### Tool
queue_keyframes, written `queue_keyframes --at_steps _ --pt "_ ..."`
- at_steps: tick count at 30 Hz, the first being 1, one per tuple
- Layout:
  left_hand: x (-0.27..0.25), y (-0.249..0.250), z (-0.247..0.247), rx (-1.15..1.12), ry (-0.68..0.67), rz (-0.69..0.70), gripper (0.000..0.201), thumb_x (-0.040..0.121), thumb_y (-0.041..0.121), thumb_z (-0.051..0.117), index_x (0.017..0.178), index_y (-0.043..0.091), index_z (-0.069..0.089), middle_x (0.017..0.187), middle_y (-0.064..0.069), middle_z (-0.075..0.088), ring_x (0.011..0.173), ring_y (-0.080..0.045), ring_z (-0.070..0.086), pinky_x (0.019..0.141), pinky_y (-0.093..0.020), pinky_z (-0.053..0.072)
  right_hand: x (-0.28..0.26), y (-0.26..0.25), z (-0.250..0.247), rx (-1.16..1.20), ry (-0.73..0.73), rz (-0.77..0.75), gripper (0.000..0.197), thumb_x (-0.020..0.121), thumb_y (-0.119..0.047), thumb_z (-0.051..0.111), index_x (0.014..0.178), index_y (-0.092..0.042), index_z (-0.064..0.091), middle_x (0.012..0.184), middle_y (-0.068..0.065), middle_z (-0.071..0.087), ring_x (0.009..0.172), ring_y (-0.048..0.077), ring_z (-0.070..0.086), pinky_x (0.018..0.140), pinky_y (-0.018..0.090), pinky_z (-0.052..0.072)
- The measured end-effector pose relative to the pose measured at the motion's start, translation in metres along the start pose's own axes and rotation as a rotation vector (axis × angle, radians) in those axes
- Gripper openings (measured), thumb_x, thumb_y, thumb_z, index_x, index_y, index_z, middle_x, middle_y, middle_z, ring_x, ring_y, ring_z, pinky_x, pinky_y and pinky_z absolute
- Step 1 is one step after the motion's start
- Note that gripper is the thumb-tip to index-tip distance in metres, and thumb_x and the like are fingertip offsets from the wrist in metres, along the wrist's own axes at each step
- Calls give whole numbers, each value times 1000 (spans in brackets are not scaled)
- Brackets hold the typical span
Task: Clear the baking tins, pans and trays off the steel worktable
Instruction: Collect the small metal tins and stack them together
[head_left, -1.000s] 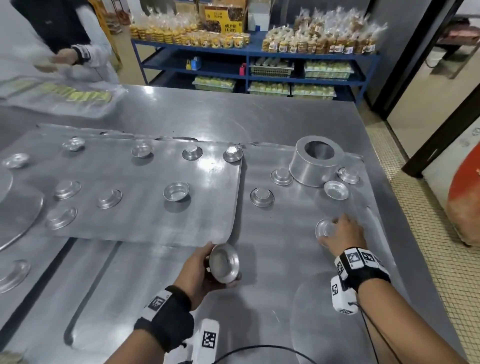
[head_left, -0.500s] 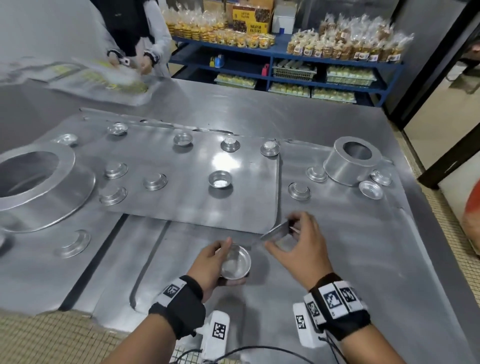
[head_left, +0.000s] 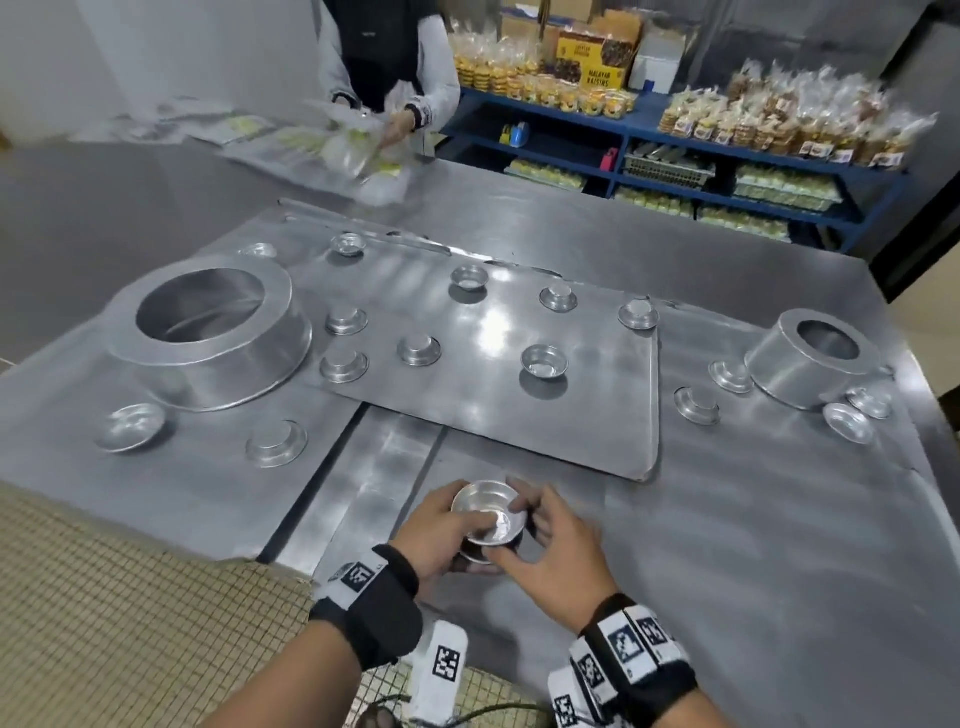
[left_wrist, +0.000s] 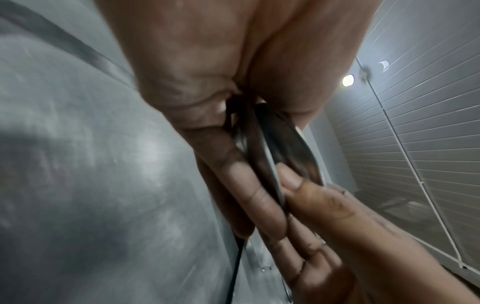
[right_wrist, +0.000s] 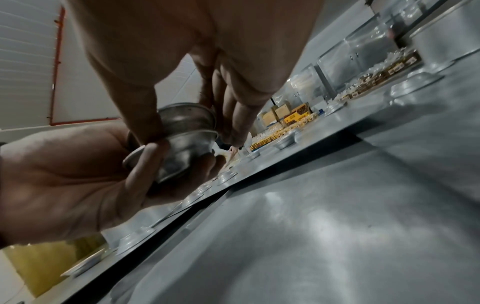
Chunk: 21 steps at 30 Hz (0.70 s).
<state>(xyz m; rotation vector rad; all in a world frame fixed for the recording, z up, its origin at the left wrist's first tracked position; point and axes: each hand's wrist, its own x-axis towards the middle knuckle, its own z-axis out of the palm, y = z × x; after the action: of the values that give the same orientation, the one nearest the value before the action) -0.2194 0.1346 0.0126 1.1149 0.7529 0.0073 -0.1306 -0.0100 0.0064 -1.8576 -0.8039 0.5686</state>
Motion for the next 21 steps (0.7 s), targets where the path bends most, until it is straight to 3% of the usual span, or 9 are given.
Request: queue_keyframes --at_steps 4,9,11,14,19,21 --pt "-4 -7 -29 -27 46 42 29 88 -9 57 113 5 62 109 -29 67 86 -34 69 78 -54 58 8 -2 21 80 -132 25 40 75 -7 80 104 -22 57 136 -20 55 122 -6 54 106 22 45" --pt "-12 -9 -70 12 141 59 37 73 0 66 107 14 67 108 -26 67 100 -47 66 81 -66 54 23 -20 46 49 -280 -31 47 76 -17 75 118 -26 56 127 -18 64 121 -6 56 102 16 45" --pt "-18 -8 -88 28 182 68 38 73 -1 65 109 13 65 109 -26 66 100 -46 66 80 -60 57 35 -24 59 10 -347 -36 48 76 -16 69 121 -27 55 126 -15 64 122 -5 55 104 17 44" --pt "-25 -9 -116 -26 245 74 38 82 -12 58 115 7 60 113 -30 63 98 -44 66 75 -52 60 61 -28 82 -142 -406 -32 43 86 -8 64 123 -28 55 128 -7 62 122 -1 55 107 22 45" --pt "-41 -10 -160 -130 336 64 40 85 -14 56 119 7 58 118 -28 59 99 -47 64 69 -50 61 112 -43 129 -415 -457 -115 39 90 -15 62 128 -22 57 126 -5 61 110 7 58 98 26 50" --pt "-46 -11 -176 -139 378 80 38 84 -14 57 115 8 60 116 -27 61 98 -47 65 74 -56 60 130 -51 149 -496 -484 -175 40 90 -20 63 129 -19 57 127 -3 61 109 9 59 96 24 49"
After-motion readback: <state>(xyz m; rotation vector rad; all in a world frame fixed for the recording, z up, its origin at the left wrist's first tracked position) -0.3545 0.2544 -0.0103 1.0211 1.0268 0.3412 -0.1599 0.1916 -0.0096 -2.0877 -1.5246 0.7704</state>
